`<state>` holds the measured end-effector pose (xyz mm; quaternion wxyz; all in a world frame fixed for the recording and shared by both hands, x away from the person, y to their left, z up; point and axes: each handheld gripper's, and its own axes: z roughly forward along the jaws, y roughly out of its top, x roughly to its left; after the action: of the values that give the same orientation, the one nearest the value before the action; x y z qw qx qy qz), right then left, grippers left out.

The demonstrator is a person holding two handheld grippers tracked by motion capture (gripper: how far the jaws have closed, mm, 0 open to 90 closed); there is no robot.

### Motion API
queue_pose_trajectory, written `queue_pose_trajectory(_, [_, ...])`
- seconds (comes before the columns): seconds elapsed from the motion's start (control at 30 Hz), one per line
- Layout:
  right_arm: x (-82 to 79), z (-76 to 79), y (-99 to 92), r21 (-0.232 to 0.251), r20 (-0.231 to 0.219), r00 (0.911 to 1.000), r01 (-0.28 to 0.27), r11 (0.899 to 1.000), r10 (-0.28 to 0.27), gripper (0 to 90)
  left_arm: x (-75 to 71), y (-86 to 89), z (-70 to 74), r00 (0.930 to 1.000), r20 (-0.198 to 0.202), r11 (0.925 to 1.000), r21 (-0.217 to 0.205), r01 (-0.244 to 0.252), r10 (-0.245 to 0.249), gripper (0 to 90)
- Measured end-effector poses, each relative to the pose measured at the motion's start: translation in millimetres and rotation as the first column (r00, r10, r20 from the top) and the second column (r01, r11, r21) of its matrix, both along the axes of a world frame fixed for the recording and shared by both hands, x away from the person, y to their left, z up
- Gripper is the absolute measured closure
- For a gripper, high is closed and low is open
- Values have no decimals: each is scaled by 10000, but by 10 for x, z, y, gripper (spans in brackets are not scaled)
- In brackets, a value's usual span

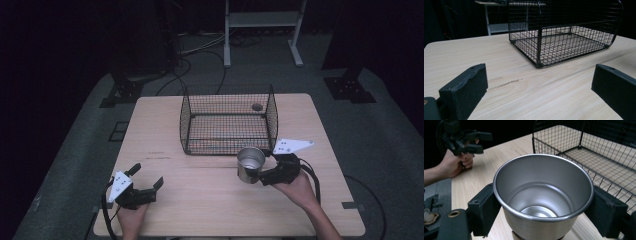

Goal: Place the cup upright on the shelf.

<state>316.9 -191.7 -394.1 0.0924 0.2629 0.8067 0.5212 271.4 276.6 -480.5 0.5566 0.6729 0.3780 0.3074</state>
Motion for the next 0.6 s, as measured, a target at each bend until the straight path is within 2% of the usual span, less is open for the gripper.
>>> queue_pose_trajectory(0.07, [7,28,2,3,5,10000,16,10000,-16,177,-1,0,0,10000,-1,10000,-8,0,0,0])
queue_pose_trajectory(0.13, [63,136,11,-86,112,9999,34,10000,-33,177,-4,2,0,10000,19,10000,-18,11,-11,0])
queue_pose_trajectory(0.23, [124,210,23,-200,169,9999,33,9998,-29,177,-3,2,0,10000,3,10000,-24,12,-12,0])
queue_pose_trajectory(0.37, [190,283,46,-159,11,10000,-54,9999,54,177,0,-2,-1,10000,39,10000,-75,16,-16,0])
queue_pose_trajectory(0.6, [335,495,111,-198,142,9998,-159,9997,162,177,1,-3,-2,10000,26,10000,-89,30,-30,0])
